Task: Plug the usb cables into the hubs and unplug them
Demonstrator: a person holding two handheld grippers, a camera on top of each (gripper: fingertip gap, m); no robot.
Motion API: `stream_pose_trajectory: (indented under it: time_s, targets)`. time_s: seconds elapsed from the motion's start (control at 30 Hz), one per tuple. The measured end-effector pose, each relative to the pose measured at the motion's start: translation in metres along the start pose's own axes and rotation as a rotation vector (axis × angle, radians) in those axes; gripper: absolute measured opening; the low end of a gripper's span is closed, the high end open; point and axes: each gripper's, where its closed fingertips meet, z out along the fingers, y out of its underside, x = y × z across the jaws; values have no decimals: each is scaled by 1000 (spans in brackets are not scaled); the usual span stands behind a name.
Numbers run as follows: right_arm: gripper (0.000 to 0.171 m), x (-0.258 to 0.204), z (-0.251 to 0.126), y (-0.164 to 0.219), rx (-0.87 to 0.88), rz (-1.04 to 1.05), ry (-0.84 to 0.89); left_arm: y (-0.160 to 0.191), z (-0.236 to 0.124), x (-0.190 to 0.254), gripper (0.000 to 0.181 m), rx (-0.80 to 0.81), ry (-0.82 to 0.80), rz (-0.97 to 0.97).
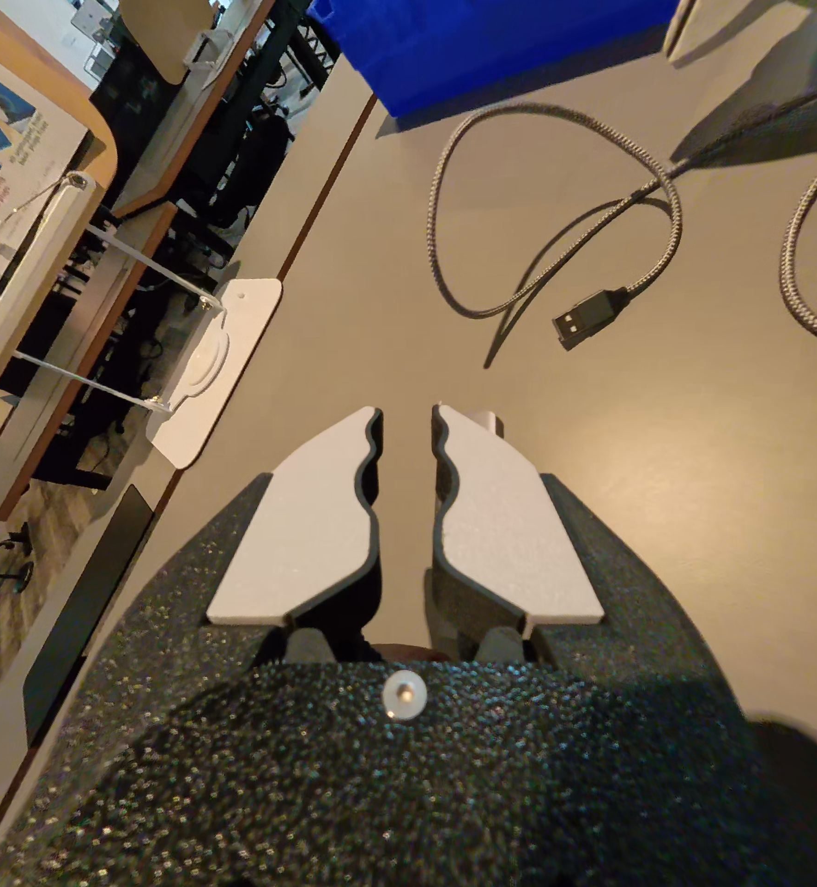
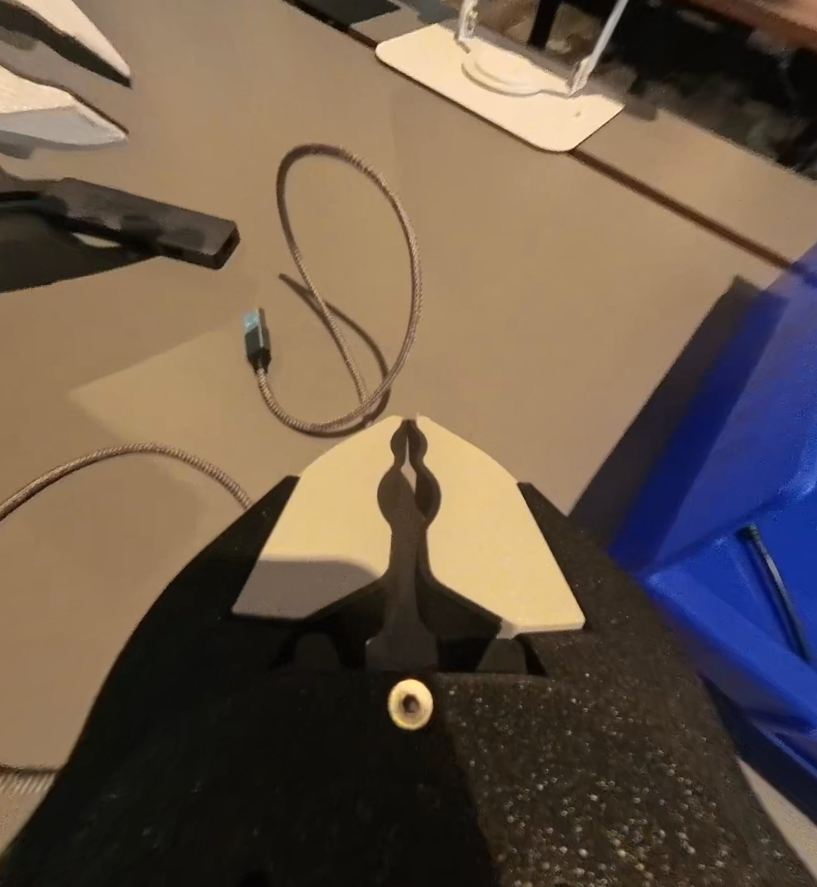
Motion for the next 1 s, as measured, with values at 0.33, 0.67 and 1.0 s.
stream_pose_trajectory:
  time_s: [0.33, 0.67, 1.0]
  targets:
    - [58, -34, -40, 45, -148, 66, -133, 1, 3, 5, 18, -11, -3, 37]
    - [26, -60, -36, 62, -309, -23, -128, 1, 4, 7, 18, -14, -13, 83]
    - [3, -53, -29, 59, -330, -91, -73, -4, 0, 3, 18, 5, -34, 92]
